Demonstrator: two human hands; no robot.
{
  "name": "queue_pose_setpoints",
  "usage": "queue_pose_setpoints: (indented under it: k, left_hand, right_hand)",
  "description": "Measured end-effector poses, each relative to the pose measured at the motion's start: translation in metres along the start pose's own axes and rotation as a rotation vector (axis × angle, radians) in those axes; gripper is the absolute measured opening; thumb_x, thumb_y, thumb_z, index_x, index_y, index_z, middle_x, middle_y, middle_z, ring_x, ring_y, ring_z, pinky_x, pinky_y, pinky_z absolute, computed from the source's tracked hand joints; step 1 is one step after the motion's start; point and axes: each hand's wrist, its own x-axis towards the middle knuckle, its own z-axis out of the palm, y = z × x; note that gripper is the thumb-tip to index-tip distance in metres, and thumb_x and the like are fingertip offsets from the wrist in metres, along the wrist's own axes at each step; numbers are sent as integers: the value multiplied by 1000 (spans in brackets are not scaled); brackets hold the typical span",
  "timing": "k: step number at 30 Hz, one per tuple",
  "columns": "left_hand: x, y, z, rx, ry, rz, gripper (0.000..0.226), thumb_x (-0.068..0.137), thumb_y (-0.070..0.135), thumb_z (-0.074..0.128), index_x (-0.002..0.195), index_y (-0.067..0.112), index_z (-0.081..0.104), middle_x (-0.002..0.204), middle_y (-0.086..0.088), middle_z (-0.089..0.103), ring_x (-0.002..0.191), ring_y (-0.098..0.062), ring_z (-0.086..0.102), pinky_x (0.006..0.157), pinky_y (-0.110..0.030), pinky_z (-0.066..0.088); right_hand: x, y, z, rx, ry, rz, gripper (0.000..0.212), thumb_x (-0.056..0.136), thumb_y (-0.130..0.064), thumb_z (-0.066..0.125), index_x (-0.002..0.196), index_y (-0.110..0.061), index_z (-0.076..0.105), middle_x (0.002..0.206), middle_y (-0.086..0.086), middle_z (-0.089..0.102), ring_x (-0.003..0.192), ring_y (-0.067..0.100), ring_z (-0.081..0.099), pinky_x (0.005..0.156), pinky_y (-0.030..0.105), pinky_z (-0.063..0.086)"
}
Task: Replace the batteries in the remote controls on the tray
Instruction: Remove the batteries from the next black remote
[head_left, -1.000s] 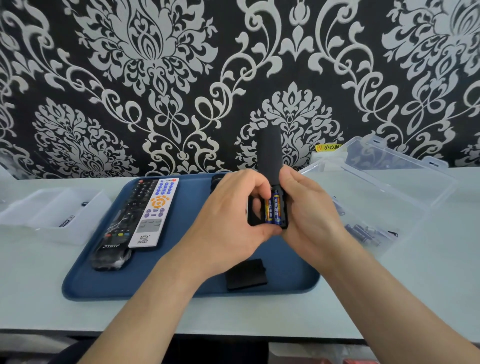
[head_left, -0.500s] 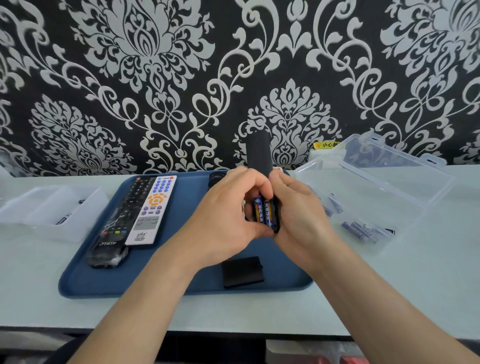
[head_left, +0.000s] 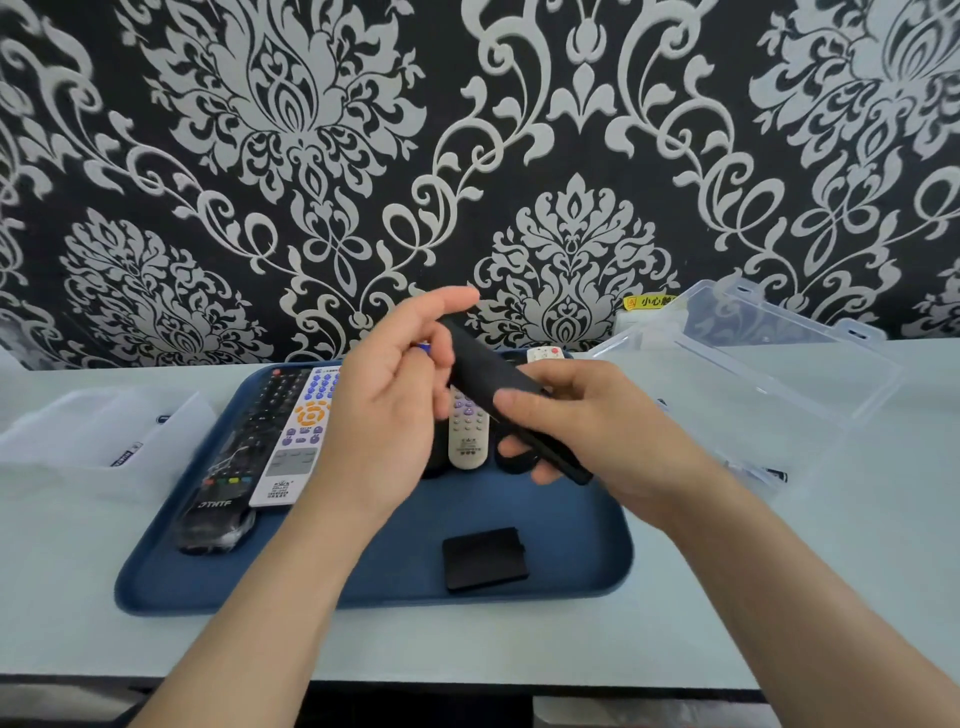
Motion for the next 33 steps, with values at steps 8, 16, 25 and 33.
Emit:
queue_pose_setpoints:
  k: [8, 16, 25, 33]
  left_hand:
    - [-2, -18, -7, 704, -283, 50, 23, 86, 51, 52, 95, 32, 64, 89, 17, 50, 78, -2, 47, 70, -27, 39]
    - [-17, -14, 36, 281, -289, -228, 17, 91, 27, 63, 74, 29, 59, 72, 13, 68, 60, 4, 55, 64, -23, 43]
    - [-14, 1, 26, 624, -41, 282, 39, 76, 24, 75, 99, 33, 45, 109, 20, 58, 89, -1, 45, 73, -19, 38]
    - [-13, -3, 24, 636, -41, 294, 48, 70, 20, 79, 97, 31, 42, 105, 17, 57, 92, -12, 47, 75, -25, 37]
  right_hand:
    - [-4, -16, -22, -147, 77, -163, 15, 75, 4, 79, 85, -3, 70, 71, 6, 68, 60, 9, 64, 55, 20, 55]
    - [6, 1, 0, 391, 198, -71, 15, 100, -19, 52, 99, -5, 58, 78, 9, 70, 65, 22, 64, 58, 36, 55]
    - [-1, -3, 7, 292, 91, 4, 38, 104, -36, 40, 83, -11, 57, 59, 11, 55, 41, 20, 48, 45, 27, 42]
    - [-5, -5, 9, 181, 76, -3, 63, 101, -57, 28, 72, -10, 59, 62, 12, 57, 47, 20, 51, 50, 29, 45]
